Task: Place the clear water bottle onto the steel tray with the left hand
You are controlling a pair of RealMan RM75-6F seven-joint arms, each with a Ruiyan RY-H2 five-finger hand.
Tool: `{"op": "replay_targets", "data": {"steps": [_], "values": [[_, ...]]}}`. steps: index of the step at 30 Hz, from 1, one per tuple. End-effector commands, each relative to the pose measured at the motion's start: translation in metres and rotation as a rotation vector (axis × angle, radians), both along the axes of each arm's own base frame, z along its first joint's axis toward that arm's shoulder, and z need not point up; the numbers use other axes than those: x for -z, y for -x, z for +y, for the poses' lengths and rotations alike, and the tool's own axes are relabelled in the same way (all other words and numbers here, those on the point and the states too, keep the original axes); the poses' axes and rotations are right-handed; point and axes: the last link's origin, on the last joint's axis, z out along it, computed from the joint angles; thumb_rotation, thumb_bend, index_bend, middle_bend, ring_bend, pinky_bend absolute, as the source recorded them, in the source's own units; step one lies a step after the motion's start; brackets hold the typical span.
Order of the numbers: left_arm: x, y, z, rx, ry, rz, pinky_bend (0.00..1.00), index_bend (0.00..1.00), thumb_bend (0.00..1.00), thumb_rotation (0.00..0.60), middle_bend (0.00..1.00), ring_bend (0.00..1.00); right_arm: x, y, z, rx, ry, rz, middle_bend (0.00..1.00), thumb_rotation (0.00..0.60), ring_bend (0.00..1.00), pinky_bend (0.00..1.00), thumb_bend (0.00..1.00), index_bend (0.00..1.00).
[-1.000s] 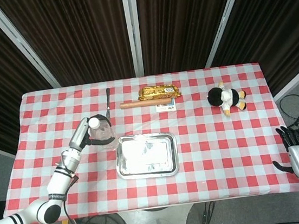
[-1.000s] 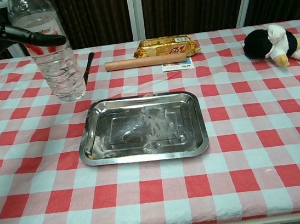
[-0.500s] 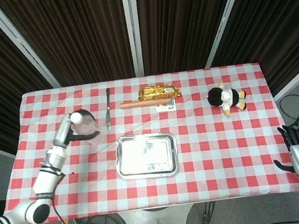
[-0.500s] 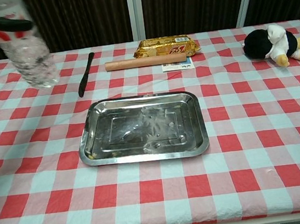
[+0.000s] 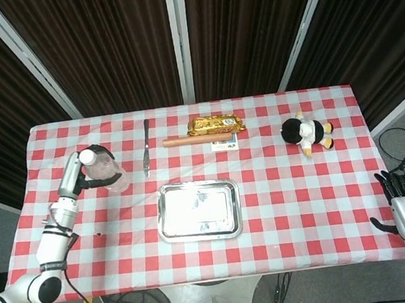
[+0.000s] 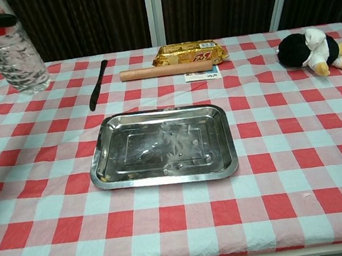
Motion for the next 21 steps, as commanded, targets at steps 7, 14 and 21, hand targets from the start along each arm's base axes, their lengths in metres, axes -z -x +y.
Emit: {"op": "replay_targets", "data": {"steps": [7, 14, 21], "values": [[0.066, -0.086, -0.019, 0.150, 0.119, -0.145, 0.46, 0.56, 0.21, 0.600, 0.62, 0.46, 0.000, 0.000, 0.000, 0.007, -0.007, -0.005, 0.04, 0.600, 0.00, 0.00, 0.12, 0.06], [0.111, -0.109, -0.032, 0.151, 0.153, -0.170, 0.46, 0.56, 0.21, 0.600, 0.62, 0.46, -0.004, 0.001, -0.001, 0.011, 0.007, -0.012, 0.04, 0.600, 0.00, 0.00, 0.12, 0.06], [0.138, -0.109, -0.042, 0.159, 0.143, -0.148, 0.46, 0.56, 0.21, 0.600, 0.62, 0.46, -0.005, 0.005, 0.001, 0.025, 0.006, -0.018, 0.04, 0.600, 0.00, 0.00, 0.12, 0.06]]}}
